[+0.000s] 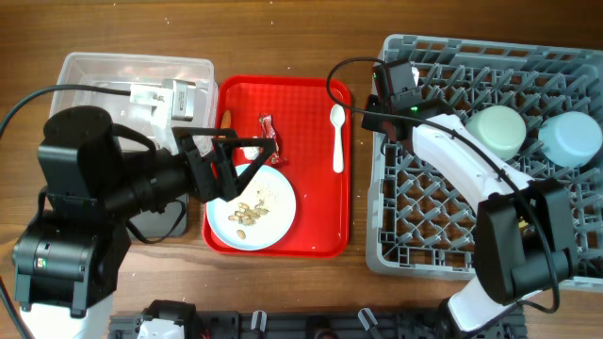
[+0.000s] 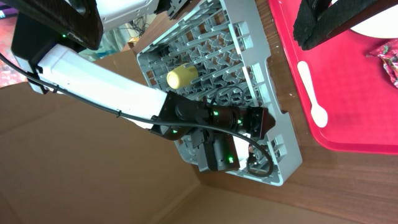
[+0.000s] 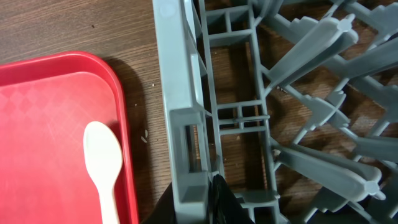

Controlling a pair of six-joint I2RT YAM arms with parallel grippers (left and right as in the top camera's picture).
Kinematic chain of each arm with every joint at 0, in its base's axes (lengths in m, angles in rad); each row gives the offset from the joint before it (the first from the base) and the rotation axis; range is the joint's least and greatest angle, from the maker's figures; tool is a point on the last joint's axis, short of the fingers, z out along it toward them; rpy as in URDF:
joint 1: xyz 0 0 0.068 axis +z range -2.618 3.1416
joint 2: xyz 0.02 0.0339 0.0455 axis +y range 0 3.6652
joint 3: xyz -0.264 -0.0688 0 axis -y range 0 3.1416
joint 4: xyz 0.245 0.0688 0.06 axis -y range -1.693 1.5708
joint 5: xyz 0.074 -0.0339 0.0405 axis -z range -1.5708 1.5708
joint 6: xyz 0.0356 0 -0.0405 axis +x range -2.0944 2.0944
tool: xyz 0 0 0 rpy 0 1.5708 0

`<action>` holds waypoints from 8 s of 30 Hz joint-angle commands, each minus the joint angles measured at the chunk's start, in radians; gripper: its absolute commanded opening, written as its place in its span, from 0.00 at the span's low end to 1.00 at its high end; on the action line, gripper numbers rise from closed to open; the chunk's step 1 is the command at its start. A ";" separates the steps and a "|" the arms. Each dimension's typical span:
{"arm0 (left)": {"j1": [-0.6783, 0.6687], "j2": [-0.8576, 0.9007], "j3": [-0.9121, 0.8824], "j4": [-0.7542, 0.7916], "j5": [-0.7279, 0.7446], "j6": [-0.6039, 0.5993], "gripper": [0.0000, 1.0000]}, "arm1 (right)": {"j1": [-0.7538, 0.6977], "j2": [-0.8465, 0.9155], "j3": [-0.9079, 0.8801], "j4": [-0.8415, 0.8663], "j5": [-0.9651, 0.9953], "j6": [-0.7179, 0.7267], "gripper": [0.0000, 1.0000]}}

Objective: Sort waste into correct bins and load items into the dishwasher rack

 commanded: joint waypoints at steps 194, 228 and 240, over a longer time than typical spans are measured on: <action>-0.005 -0.001 0.011 0.002 0.016 0.020 1.00 | 0.190 -0.051 0.031 -0.100 -0.164 -0.040 0.30; -0.005 -0.001 0.011 0.002 0.016 0.020 1.00 | 0.190 0.210 0.043 -0.047 -0.084 -0.051 0.12; -0.005 -0.001 0.011 0.002 0.016 0.020 1.00 | 0.190 -0.062 0.043 -0.068 -0.100 -0.104 0.07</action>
